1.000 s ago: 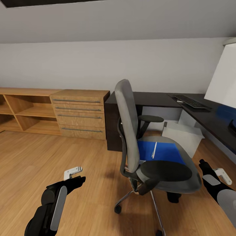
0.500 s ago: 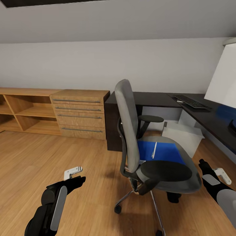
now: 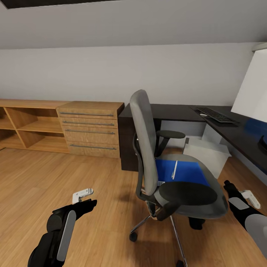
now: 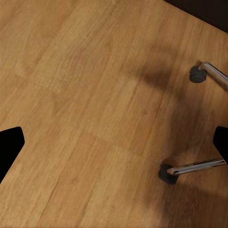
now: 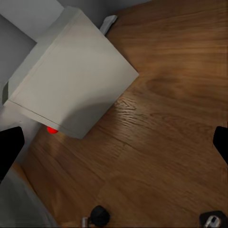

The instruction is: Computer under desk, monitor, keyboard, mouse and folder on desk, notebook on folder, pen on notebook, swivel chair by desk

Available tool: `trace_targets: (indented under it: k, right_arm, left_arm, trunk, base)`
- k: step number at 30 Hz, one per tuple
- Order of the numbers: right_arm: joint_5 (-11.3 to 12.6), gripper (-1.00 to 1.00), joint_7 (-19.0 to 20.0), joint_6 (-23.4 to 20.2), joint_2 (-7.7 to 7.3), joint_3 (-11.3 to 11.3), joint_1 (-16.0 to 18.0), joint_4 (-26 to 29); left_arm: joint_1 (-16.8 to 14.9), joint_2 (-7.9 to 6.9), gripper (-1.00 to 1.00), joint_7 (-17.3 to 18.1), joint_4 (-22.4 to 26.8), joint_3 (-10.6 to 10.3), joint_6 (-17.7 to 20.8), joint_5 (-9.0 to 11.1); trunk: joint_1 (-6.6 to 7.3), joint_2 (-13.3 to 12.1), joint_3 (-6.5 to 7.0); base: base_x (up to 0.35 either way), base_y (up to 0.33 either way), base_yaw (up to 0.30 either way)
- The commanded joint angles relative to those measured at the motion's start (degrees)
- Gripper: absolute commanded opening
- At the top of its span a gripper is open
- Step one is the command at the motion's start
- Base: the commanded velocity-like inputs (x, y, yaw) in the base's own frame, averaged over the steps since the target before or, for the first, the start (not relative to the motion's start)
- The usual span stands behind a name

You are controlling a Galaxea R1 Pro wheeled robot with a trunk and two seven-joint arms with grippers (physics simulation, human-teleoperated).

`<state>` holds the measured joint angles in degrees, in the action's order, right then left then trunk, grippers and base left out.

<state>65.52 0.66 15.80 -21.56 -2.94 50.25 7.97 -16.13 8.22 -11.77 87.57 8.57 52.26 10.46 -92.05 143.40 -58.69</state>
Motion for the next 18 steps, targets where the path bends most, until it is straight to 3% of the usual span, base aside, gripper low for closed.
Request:
trace_targets:
  k: [1,12,18]
  right_arm:
    - [0.0,1.00,0.1,-0.4,0.02,-0.3,0.0,0.0]
    - [0.0,1.00,0.3,-5.0,0.03,-0.3,0.0,0.2]
    - [0.0,1.00,0.3,-5.4,0.03,-0.3,0.0,0.3]
  left_arm:
    - [0.0,0.04,1.00,-0.4,0.1,0.1,0.2,0.6]
    - [0.0,0.04,1.00,-0.4,0.1,0.1,0.2,0.6]
    - [0.0,0.04,1.00,-0.4,0.1,0.0,0.2,0.6]
  trunk:
    - [0.01,0.0,-0.05]
    - [0.01,0.0,-0.05]
    - [0.01,0.0,-0.05]
  base:
    - [0.000,0.000,0.000]
    - [0.000,0.000,0.001]
    - [0.000,0.000,0.201]
